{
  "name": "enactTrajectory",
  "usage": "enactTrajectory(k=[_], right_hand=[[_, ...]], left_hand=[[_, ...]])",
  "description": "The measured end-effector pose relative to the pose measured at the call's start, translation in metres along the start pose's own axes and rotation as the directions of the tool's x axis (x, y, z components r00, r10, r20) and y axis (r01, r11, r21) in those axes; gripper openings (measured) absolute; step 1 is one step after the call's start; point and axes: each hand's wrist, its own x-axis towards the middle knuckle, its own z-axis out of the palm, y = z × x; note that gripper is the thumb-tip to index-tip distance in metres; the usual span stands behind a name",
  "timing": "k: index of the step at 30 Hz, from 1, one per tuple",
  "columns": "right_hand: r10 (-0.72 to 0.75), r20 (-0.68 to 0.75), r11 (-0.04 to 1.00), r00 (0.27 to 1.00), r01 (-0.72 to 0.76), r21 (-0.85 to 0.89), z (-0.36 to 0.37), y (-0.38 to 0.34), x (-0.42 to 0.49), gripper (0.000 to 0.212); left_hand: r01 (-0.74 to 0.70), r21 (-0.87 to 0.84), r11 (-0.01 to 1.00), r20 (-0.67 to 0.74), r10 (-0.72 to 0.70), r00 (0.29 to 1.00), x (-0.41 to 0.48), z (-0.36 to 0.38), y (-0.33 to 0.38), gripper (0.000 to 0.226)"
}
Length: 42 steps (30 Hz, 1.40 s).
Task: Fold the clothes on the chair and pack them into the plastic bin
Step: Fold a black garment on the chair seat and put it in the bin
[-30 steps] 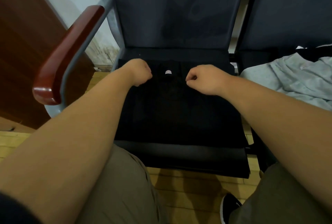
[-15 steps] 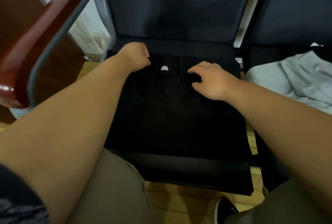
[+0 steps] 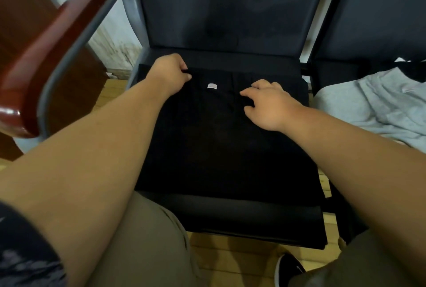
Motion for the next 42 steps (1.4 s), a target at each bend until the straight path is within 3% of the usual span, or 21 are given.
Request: enactTrajectory(k=[8, 14, 18, 20, 25, 31, 35, 38, 40, 42], right_hand=[[0.041, -0.051, 0.997, 0.998, -0.038, 0.063, -0.003, 0.004, 0.001, 0.061], [0.145, -0.053, 0.988, 0.988, -0.142, 0.06, -0.009, 0.02, -0.001, 0.061], [0.164, -0.045, 0.984, 0.986, -0.16, 0.074, -0.01, 0.012, -0.007, 0.055], [0.133, -0.043, 0.99, 0.99, -0.13, 0.06, -0.015, -0.002, -0.01, 0.053], [0.029, -0.046, 0.996, 0.999, -0.025, 0.088, -0.033, -0.052, -0.018, 0.04], [-0.036, -0.08, 0.961, 0.996, 0.057, 0.271, -0.041, -0.12, -0.023, 0.032], [-0.02, -0.1, 0.939, 0.995, 0.053, 0.339, -0.032, -0.161, -0.019, 0.029], [-0.007, -0.109, 0.939, 0.994, 0.044, 0.34, -0.019, -0.187, -0.012, 0.027], [-0.019, -0.106, 0.946, 0.994, 0.052, 0.321, -0.011, -0.2, -0.004, 0.029], [-0.018, -0.104, 0.953, 0.994, 0.049, 0.3, -0.003, -0.21, 0.004, 0.03]], left_hand=[[0.054, 0.009, 0.998, -0.038, -0.054, 0.998, -0.002, -0.008, 0.0, 0.029], [0.084, 0.123, 0.989, 0.035, -0.089, 0.995, -0.024, -0.026, -0.009, 0.039], [0.077, 0.19, 0.979, 0.139, -0.105, 0.985, -0.056, -0.057, -0.005, 0.032], [0.101, 0.137, 0.985, 0.191, -0.126, 0.974, -0.069, -0.071, -0.011, 0.027], [0.272, -0.176, 0.946, 0.238, -0.227, 0.944, -0.106, -0.109, -0.028, 0.015], [0.366, -0.206, 0.907, 0.333, -0.287, 0.898, -0.152, -0.132, -0.053, 0.025], [0.403, -0.031, 0.915, 0.344, -0.368, 0.864, -0.167, -0.12, -0.084, 0.041], [0.419, 0.111, 0.901, 0.481, -0.418, 0.771, -0.173, -0.109, -0.1, 0.06], [0.399, 0.15, 0.905, 0.547, -0.412, 0.729, -0.17, -0.103, -0.108, 0.061], [0.332, 0.191, 0.924, 0.56, -0.38, 0.736, -0.165, -0.099, -0.113, 0.052]])
